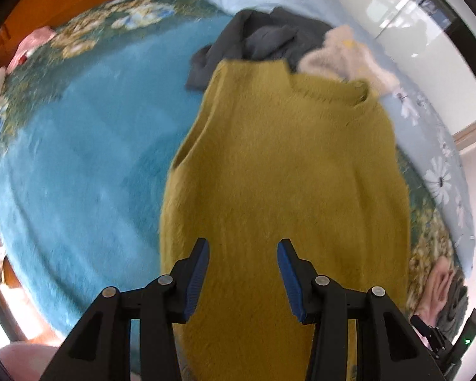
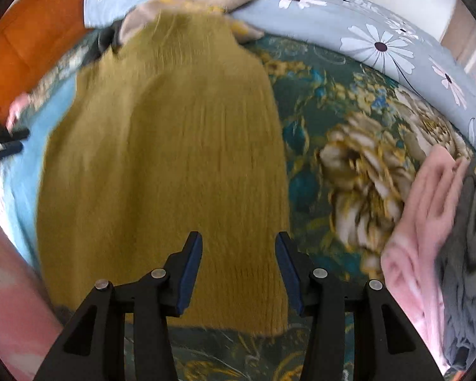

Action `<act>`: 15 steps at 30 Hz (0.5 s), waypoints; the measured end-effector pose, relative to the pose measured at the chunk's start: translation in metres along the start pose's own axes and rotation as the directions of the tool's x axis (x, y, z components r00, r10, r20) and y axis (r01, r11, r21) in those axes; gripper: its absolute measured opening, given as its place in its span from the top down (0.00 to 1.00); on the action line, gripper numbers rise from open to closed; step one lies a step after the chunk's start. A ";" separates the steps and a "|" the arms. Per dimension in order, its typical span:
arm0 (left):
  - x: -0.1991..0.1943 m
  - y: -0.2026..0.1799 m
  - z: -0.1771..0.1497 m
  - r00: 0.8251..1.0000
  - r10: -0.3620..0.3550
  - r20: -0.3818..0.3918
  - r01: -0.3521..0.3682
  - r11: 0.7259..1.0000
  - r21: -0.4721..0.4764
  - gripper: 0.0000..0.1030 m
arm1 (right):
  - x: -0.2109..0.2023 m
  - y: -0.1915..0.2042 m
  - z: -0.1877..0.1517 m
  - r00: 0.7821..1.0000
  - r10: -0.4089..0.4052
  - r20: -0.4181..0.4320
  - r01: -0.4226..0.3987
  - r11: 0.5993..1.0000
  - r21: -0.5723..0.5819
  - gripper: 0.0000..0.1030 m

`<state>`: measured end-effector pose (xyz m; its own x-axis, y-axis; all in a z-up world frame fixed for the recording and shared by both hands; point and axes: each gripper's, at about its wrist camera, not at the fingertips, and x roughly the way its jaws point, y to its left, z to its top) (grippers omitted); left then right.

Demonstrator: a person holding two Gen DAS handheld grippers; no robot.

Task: Fold clothes
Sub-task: 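Lay the vest flat on the blanket with both grippers and release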

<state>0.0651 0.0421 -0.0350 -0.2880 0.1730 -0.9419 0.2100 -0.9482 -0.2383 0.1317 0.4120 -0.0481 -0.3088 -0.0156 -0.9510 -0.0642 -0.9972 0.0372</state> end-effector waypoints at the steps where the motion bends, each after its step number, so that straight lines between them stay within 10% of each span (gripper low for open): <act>1: 0.001 0.007 -0.002 1.000 0.009 -0.016 -0.010 1.000 -0.022 0.53 | 0.002 0.001 -0.009 1.000 -0.007 -0.005 0.007 1.000 -0.011 0.53; 7: 0.003 0.048 -0.009 0.999 0.020 -0.045 -0.027 0.986 -0.167 0.53 | 0.024 -0.019 -0.025 0.998 -0.030 -0.048 0.035 0.992 0.124 0.53; 15: 0.020 0.056 -0.024 0.995 -0.030 -0.093 0.014 0.986 -0.166 0.53 | 0.028 -0.040 -0.019 0.988 0.131 -0.075 -0.115 0.975 0.190 0.53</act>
<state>0.0935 -0.0011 -0.0728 -0.2058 0.2252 -0.9523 0.3578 -0.8885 -0.2874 0.1440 0.4505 -0.0820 -0.2425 -0.1520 -0.9582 -0.2069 -0.9568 0.2042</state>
